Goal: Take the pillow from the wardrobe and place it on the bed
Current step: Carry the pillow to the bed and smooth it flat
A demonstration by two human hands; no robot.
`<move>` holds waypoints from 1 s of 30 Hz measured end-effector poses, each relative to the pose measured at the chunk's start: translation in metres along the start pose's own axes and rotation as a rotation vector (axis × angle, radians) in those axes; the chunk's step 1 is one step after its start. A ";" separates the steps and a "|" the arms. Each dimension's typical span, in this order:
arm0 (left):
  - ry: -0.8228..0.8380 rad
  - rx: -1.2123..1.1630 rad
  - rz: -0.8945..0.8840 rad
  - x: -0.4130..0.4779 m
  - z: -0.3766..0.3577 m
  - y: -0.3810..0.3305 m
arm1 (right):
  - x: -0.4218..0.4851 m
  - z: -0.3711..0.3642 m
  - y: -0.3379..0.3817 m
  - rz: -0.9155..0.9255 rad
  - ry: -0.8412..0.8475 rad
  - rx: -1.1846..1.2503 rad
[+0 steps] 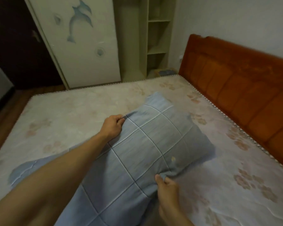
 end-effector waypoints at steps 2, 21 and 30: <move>-0.002 0.029 0.029 0.021 0.002 0.006 | 0.015 -0.024 0.002 -0.029 0.056 -0.005; -0.046 0.310 -0.036 0.222 -0.038 0.127 | 0.152 -0.241 -0.037 -0.200 0.178 -0.144; -0.140 0.393 0.003 0.299 -0.063 0.203 | 0.247 -0.317 -0.060 -0.234 0.154 -0.115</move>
Point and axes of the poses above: each hand's wrist, its own x-axis towards the middle knuckle, its own z-axis out of the back of the hand, y = z × x, the point moved 9 cm from there along x, towards the middle knuckle, and after that the axes turned 1 degree about z, right-handed, at the moved point
